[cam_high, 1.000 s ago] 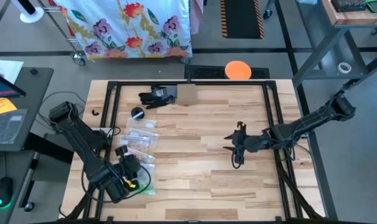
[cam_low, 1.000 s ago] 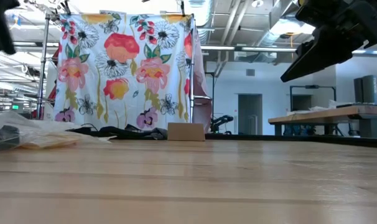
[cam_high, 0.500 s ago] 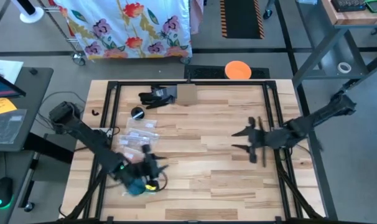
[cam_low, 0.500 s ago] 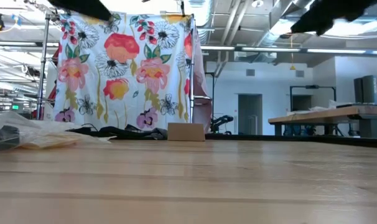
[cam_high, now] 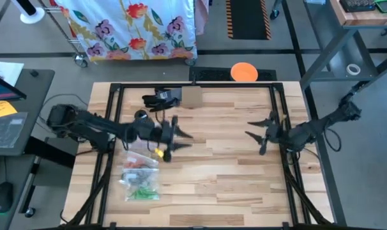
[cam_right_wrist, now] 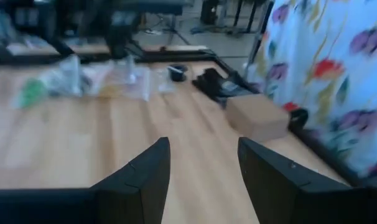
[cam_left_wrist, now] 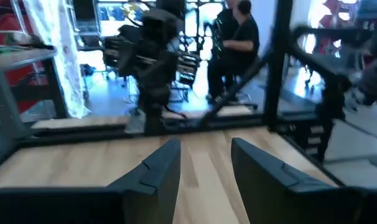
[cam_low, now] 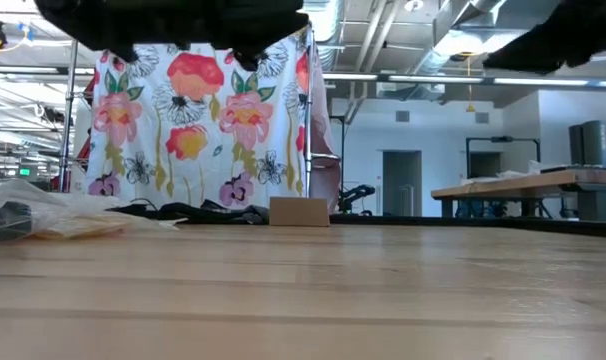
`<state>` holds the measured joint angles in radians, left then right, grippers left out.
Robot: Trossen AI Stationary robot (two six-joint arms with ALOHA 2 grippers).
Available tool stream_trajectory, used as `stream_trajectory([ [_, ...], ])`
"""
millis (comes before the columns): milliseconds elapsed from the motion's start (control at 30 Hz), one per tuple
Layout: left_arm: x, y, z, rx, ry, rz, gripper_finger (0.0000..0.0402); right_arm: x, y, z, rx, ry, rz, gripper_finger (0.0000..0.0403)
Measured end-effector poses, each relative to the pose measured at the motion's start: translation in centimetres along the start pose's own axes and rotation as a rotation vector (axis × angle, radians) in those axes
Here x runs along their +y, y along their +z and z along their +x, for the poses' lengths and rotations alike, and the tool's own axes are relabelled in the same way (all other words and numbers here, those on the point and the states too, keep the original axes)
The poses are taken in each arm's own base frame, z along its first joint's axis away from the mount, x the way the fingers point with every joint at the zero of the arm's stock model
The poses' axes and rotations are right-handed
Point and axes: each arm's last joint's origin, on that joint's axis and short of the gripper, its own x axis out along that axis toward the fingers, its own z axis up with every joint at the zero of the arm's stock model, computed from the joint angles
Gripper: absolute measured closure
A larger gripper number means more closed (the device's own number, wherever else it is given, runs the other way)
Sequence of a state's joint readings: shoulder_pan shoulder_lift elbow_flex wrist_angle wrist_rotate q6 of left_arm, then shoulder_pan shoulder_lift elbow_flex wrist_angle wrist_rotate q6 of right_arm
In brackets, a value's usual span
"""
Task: Sort rubber bands
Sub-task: Return to Home Position
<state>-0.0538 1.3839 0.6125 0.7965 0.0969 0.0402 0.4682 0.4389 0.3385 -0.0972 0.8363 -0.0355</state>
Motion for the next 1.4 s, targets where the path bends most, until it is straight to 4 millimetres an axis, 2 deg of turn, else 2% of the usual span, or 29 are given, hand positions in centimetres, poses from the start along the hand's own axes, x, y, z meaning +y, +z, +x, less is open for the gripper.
stream_trajectory([
  [100, 2.4, 1.5, -1.7, 0.020, 0.061, -0.028, 0.0265, -1.6, 0.8, -0.2, -0.103, 0.001, 0.002, 0.0232],
  [200, 3.5, 2.9, -4.0, 0.065, 0.109, -0.038, 0.0265, -3.3, 2.1, -0.6, -0.200, 0.056, 0.030, 0.0242],
  [300, 3.2, 4.8, -6.7, 0.071, 0.109, -0.029, 0.0265, -4.5, 2.9, -0.5, -0.225, 0.088, 0.050, 0.0251],
  [467, 1.7, 6.4, -12.3, 0.159, 0.111, -0.058, 0.0265, -5.7, 3.1, 1.1, -0.094, 0.195, 0.092, 0.0257],
  [600, 0.7, 5.6, -16.2, 0.079, 0.170, -0.090, 0.0265, -6.3, 2.2, 2.3, 0.029, 0.305, 0.111, 0.0255],
  [667, 0.4, 4.4, -17.6, 0.026, 0.192, -0.096, 0.0265, -6.7, 1.3, 2.1, 0.110, 0.281, 0.134, 0.0255],
  [733, 0.1, 3.0, -18.6, -0.029, 0.214, -0.115, 0.0265, -7.0, 1.6, 1.4, 0.076, 0.265, 0.167, 0.0256],
  [800, -0.1, 1.5, -19.2, -0.080, 0.234, -0.138, 0.0265, -7.0, 1.9, 0.4, 0.017, 0.259, 0.201, 0.0258],
  [900, -0.3, -1.2, -19.5, -0.112, 0.264, -0.156, 0.0265, -7.0, 2.3, -0.9, -0.185, 0.247, 0.257, 0.0261],
  [967, -0.3, -2.7, -19.5, -0.137, 0.273, -0.162, 0.0265, -6.6, 1.4, -1.2, -0.273, 0.252, 0.253, 0.0262],
  [1067, -0.4, -4.8, -19.3, -0.148, 0.282, -0.166, 0.0265, -6.1, -1.4, -0.7, -0.291, 0.185, 0.257, 0.0263],
  [1133, -0.4, -5.2, -19.2, -0.133, 0.298, -0.169, 0.0265, -5.7, -3.4, -0.2, -0.282, 0.137, 0.266, 0.0264],
  [1267, -0.4, -5.5, -19.0, -0.091, 0.295, -0.133, 0.0265, -4.9, -6.1, 0.8, -0.250, 0.155, 0.280, 0.0265],
  [1400, -0.5, -5.7, -18.9, -0.062, 0.294, -0.082, 0.0265, -4.5, -7.2, 1.2, -0.179, 0.167, 0.273, 0.0265],
])
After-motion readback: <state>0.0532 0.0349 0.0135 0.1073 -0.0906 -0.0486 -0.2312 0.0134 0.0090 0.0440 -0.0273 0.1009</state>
